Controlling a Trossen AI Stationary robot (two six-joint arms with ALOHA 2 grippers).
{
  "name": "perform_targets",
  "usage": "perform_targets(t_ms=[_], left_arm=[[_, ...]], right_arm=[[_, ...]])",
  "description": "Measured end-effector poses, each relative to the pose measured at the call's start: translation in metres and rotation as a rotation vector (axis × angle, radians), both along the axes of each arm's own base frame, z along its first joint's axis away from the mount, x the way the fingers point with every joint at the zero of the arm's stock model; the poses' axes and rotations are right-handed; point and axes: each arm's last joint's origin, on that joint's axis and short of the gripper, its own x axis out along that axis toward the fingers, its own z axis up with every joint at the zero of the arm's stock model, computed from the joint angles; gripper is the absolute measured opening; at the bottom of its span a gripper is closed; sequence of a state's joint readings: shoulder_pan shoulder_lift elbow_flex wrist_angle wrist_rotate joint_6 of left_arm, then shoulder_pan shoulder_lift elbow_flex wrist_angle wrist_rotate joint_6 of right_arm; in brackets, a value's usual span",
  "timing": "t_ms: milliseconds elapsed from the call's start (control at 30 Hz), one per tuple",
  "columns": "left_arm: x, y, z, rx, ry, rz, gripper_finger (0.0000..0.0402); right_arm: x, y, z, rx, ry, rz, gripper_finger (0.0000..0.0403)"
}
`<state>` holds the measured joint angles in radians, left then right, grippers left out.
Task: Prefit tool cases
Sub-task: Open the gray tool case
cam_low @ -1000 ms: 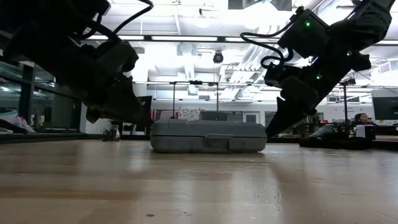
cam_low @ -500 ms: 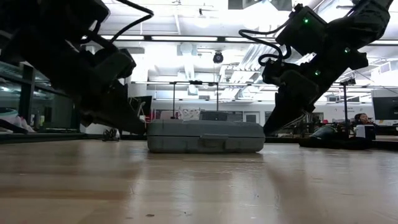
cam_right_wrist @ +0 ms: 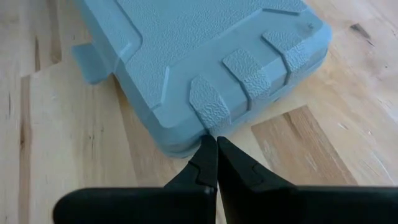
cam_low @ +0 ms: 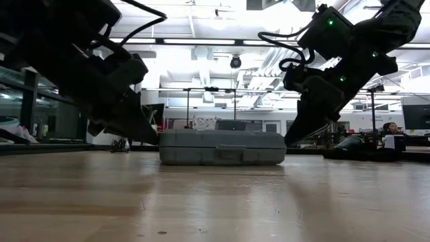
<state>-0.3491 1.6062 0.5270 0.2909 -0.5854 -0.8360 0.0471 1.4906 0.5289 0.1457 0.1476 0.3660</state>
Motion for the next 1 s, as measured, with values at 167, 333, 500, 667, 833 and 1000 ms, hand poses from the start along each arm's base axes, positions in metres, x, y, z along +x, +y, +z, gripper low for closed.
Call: perform_targets(t_ms=[167, 333, 500, 667, 833, 1000], left_arm=[[0.0006, 0.0027, -0.0002, 0.0, 0.001, 0.01, 0.0], [0.0006, 0.0028, -0.0001, 0.011, 0.003, 0.007, 0.0], [0.0006, 0.003, 0.0, 0.021, 0.004, 0.007, 0.0], [0.0007, 0.003, 0.0006, 0.034, 0.003, 0.0, 0.0], [0.0023, 0.0024, 0.0023, 0.049, -0.014, -0.022, 0.0], [0.0042, 0.0016, 0.0041, 0.055, -0.012, -0.029, 0.0]], right_arm=[[0.0012, 0.0003, 0.0011, 0.007, -0.016, 0.011, 0.0], [0.0017, 0.0005, 0.0016, 0.011, -0.023, 0.016, 0.0], [0.002, 0.0007, 0.0017, 0.015, -0.028, 0.02, 0.0], [0.0023, 0.0009, 0.002, 0.019, -0.033, 0.025, 0.0], [0.002, 0.0009, 0.0017, 0.023, -0.028, 0.029, 0.0], [0.0054, 0.0012, 0.0063, 0.02, -0.013, 0.035, 0.0]])
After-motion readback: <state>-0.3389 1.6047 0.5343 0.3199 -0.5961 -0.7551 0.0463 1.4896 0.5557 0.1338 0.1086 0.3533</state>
